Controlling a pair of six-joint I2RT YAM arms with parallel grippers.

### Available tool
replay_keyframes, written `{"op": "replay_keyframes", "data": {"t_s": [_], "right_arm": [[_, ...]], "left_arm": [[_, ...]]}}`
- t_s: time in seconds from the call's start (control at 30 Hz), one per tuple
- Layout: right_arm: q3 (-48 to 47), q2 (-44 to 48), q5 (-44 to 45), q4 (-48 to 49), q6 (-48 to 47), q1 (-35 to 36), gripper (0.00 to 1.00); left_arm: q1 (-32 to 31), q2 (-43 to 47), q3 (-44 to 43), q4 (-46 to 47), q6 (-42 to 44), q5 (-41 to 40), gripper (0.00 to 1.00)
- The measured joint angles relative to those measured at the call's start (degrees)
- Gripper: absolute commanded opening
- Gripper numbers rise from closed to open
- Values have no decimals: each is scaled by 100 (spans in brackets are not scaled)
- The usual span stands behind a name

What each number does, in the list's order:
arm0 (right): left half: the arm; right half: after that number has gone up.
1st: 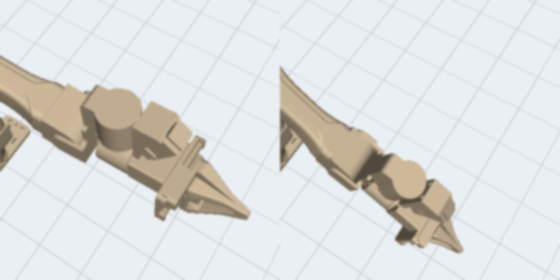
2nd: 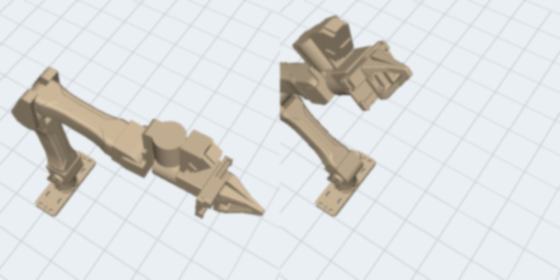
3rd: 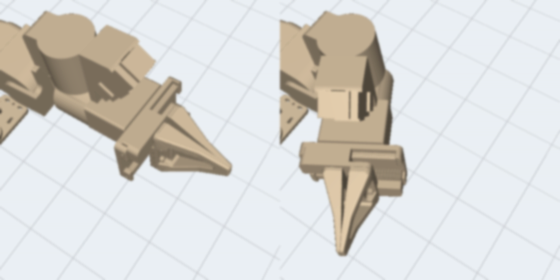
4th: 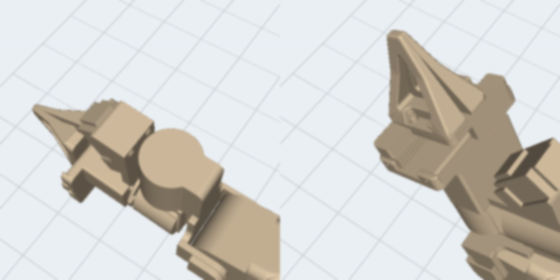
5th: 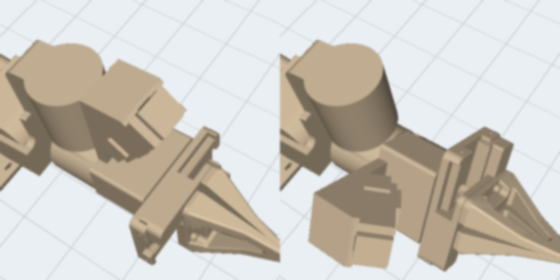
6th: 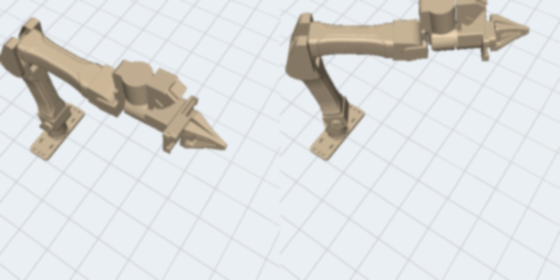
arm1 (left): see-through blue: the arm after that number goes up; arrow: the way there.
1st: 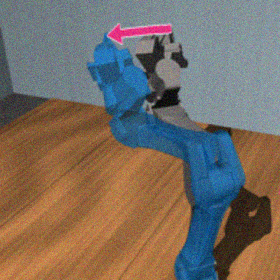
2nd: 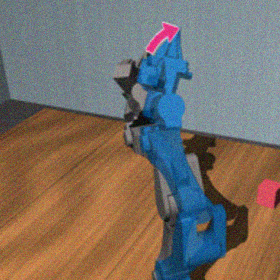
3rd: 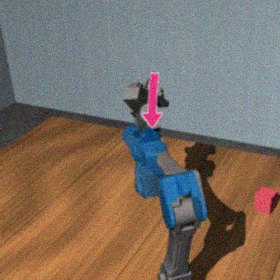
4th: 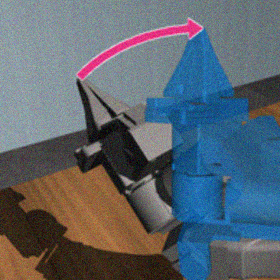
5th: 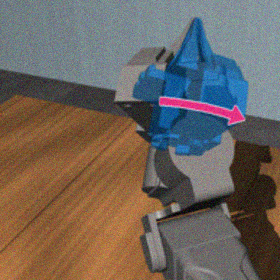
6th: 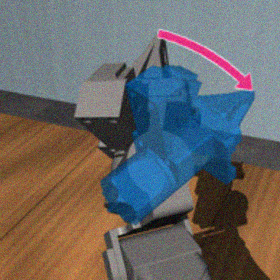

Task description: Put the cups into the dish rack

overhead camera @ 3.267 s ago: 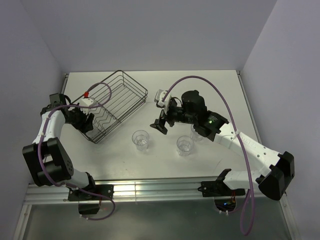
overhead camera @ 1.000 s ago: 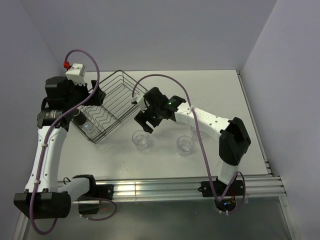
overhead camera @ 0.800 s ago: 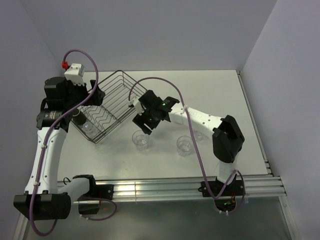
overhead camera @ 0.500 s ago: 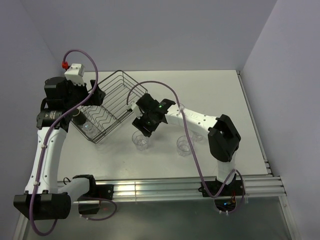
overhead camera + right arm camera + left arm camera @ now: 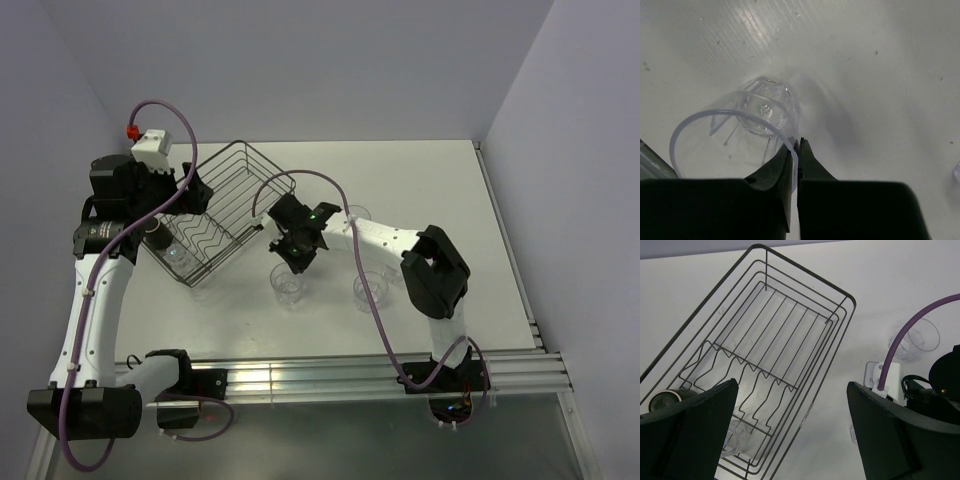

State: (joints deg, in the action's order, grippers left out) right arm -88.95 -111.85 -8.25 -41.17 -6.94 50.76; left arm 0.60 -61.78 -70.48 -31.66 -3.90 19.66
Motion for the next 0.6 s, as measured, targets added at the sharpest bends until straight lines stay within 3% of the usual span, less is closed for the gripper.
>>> {"op": "replay_keyframes", "data": {"t_s": [0.3, 0.47, 0.6], "right_arm": [[732, 1023, -295, 35, 201, -225, 0], [660, 2087, -367, 214, 197, -872, 0], [656, 2859, -472, 905, 245, -1491, 0]], "left_arm": [[0, 2, -7, -192, -17, 380, 99], [0, 26, -2, -39, -315, 634, 99], [0, 302, 269, 448, -651, 872, 99]]}}
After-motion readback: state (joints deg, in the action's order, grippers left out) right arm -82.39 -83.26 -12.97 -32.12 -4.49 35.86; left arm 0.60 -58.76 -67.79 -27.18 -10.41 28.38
